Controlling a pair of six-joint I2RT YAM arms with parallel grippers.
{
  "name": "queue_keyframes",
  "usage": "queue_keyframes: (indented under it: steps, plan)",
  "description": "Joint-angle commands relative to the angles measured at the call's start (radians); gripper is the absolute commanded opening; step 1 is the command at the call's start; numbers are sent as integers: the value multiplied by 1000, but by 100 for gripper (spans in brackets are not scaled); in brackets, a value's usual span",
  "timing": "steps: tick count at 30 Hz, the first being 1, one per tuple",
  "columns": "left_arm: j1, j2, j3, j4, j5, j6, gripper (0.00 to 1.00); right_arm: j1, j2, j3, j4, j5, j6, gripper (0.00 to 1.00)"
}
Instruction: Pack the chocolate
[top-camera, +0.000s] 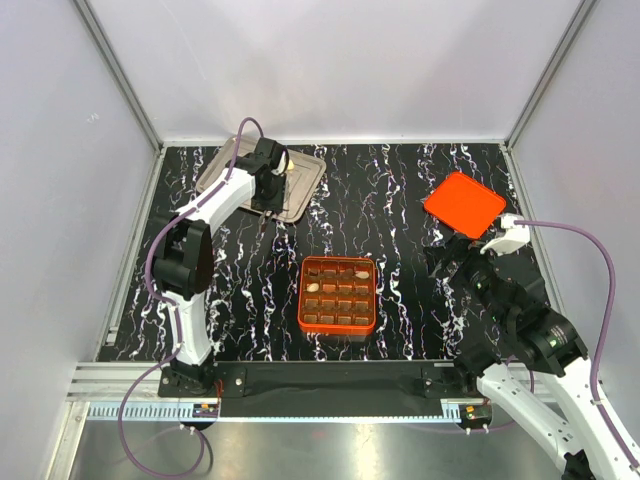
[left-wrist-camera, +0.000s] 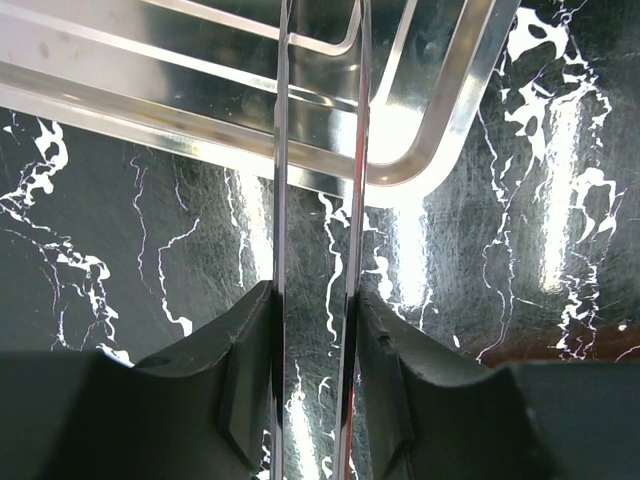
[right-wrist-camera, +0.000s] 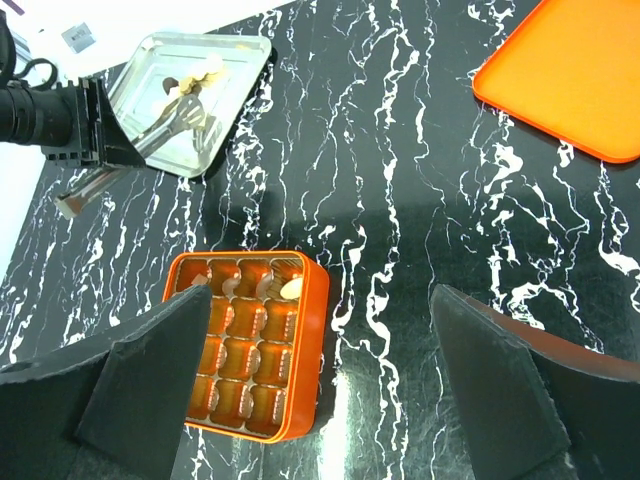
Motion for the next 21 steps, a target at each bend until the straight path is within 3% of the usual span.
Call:
queue_keyframes:
  steps: [1,12,21]
  plan:
    - [0,-23,38,-8,-29,12,38,4,13,1,50,19,-12,100]
    - [-31,-168,104,-143,-8,26,36,4,15,26,26,11,8,100]
    - [-244,-469,-132,-188,84,-9,36,3,-5,43,-19,31,10,100]
